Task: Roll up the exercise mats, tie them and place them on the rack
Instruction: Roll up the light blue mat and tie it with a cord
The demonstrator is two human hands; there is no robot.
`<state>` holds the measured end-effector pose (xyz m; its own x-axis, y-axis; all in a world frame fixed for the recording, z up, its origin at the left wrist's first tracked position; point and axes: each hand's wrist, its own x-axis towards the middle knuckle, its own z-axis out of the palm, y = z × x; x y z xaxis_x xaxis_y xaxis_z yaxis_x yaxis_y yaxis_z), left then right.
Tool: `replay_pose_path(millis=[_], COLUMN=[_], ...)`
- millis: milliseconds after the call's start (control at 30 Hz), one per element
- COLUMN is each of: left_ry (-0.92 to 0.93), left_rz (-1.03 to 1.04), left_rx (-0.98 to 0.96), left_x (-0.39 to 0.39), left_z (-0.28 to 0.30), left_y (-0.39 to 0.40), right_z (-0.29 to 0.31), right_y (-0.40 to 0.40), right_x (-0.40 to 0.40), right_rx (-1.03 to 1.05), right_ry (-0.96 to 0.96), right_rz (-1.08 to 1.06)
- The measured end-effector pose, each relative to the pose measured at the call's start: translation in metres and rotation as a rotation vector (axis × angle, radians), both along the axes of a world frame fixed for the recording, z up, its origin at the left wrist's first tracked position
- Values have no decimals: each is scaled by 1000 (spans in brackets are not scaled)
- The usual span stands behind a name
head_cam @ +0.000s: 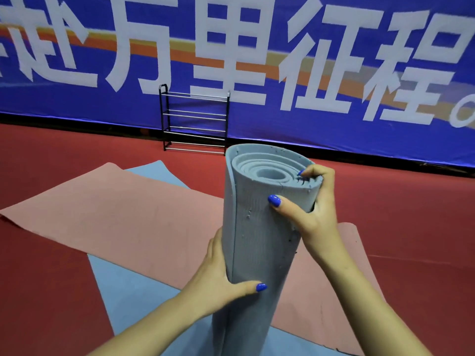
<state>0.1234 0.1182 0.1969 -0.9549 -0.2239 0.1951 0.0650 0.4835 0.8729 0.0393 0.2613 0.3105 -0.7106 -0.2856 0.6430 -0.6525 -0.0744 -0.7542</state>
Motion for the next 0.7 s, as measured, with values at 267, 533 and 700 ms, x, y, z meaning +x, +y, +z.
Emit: replay_pose_path(millis=[267, 533, 700], left_ry=[117, 11, -9], left_rz=[150, -42, -21], left_rx=[14, 86, 47], left_x=[19, 9, -14], left_z=[30, 13, -15], left_y=[8, -6, -7], right_z=[39, 7, -13], right_y=[15, -4, -6], right_x=[28, 11, -8], right_rx=[-34, 211, 46], right_ry=[141, 71, 48], right_rz=[62, 68, -103])
